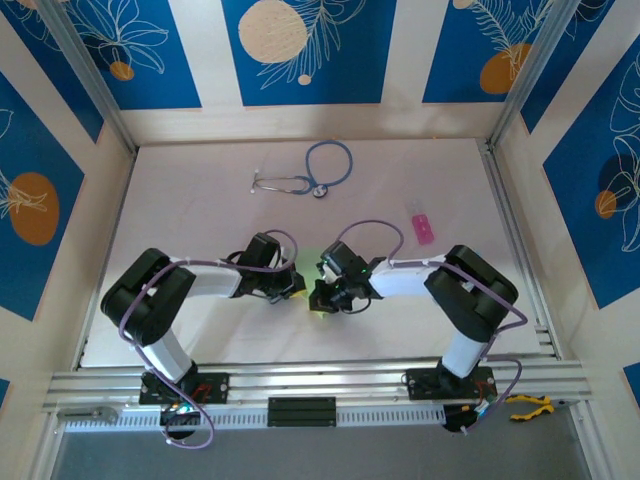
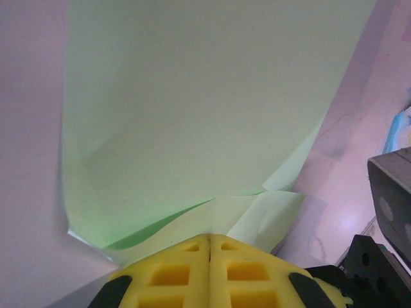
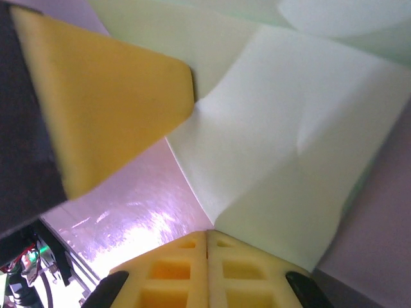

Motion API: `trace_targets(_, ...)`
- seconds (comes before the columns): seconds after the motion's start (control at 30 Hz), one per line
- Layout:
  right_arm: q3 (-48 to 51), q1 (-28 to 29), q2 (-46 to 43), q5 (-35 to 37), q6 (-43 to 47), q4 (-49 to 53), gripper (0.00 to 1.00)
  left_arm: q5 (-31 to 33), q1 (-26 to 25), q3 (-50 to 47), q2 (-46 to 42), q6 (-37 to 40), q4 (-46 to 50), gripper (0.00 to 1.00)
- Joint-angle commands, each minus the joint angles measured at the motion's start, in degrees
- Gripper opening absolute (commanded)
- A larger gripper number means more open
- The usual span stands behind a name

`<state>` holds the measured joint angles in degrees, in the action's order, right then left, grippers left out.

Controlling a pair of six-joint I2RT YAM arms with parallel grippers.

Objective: Fold a paper plane with a square sheet of paper (pick it up from the middle)
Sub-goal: Third fold the triangle at the center of the table.

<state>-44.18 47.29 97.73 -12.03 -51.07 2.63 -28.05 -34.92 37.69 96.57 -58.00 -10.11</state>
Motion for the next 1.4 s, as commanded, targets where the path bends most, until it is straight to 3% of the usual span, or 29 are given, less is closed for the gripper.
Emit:
trace_targets(0.0,3.47,0.21,-1.59,-0.44,-1.89,1.08,0.06,2.91,-0.53,-1.83,1.93,0.34,2.61,0.0)
trace_targets(0.43,11.52,0.08,-7.25,-1.91,-1.94,-2.77,0.06,3.61,-0.42,-3.64,2.4,-2.31,-0.53,0.0)
trace_targets(0.7,14.1,-2.31,-19.19,-1.51,-2.54,-8.87,0.06,5.02,-1.02,-6.44,1.37,-6.79,-4.77,0.0)
trace_targets(0.83,9.57,-4.47,-15.97,-1.53,-0.88,-4.19,0.06,7.74,-2.1,-8.5,-0.73,-9.48,-6.67,0.0)
trace_targets(1.07,0.13,-2.38,-5.36,-3.04,-0.11,-2.11,0.06,8.39,-2.81,-8.08,-1.29,-9.37,-6.15,0.0)
trace_targets(1.37,-1.96,-3.11,0.5,-1.41,-0.61,-0.85,0.05,7.82,-2.79,-6.84,-0.97,-8.06,-5.1,0.0)
